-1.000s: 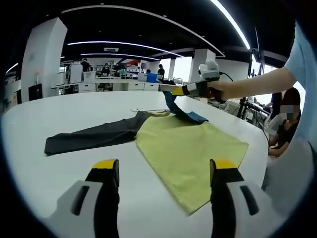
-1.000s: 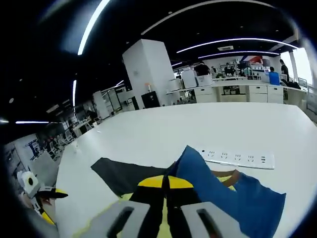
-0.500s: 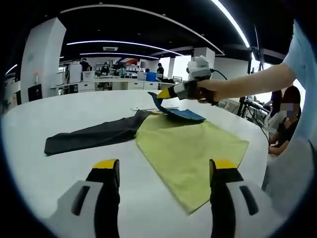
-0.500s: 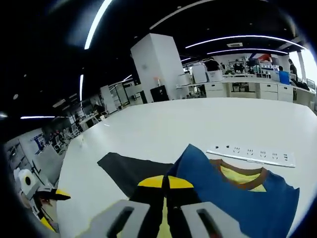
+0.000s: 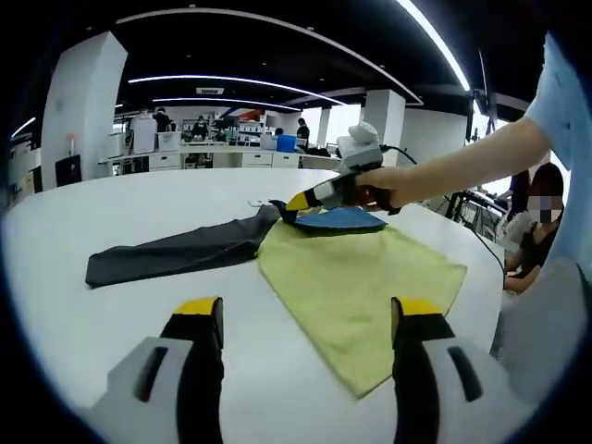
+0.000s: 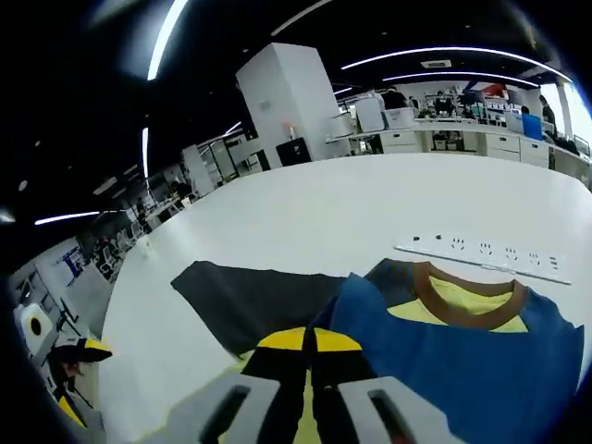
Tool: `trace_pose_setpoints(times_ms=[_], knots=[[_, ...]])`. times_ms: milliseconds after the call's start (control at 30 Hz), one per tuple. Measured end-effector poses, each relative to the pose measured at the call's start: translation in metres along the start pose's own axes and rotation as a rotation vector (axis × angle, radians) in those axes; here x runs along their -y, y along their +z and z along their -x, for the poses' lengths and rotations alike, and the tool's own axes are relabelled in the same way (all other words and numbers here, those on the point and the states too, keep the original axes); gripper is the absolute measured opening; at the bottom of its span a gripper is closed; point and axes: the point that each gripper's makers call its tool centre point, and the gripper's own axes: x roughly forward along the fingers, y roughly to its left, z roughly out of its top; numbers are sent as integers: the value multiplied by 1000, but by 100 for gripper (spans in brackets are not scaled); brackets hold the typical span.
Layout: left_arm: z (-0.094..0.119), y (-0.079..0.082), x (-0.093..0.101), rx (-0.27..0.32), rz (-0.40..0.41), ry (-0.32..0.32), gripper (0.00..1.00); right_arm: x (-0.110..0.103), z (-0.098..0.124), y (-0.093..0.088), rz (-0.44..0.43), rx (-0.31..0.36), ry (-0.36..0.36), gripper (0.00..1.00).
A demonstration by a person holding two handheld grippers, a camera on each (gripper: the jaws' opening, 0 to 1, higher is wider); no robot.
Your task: Fold the garment on the visible template until the final outline fits inside the template.
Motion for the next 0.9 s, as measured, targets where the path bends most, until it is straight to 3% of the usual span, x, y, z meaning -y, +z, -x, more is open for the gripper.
trace_pose_setpoints(times_ms=[333, 467, 533, 667, 800, 900], knots=[[-1, 0, 0, -2, 1, -1, 71, -8, -4, 4, 6, 5, 28, 0], [-2, 1, 1, -1, 2, -2, 71, -7, 0, 4, 52, 5, 23, 0], [-2, 1, 1, -1, 2, -3, 71, -5, 4, 2, 68, 6, 23, 5], [-2, 1, 2, -1, 3, -5, 71, 0, 10, -1, 101, 5, 26, 23], [-3, 0, 3, -5, 1, -9, 71, 1, 14, -7, 135, 5, 39, 67], [-3, 0, 3, -7, 2, -9, 71, 5, 17, -12, 161, -14, 29, 78]])
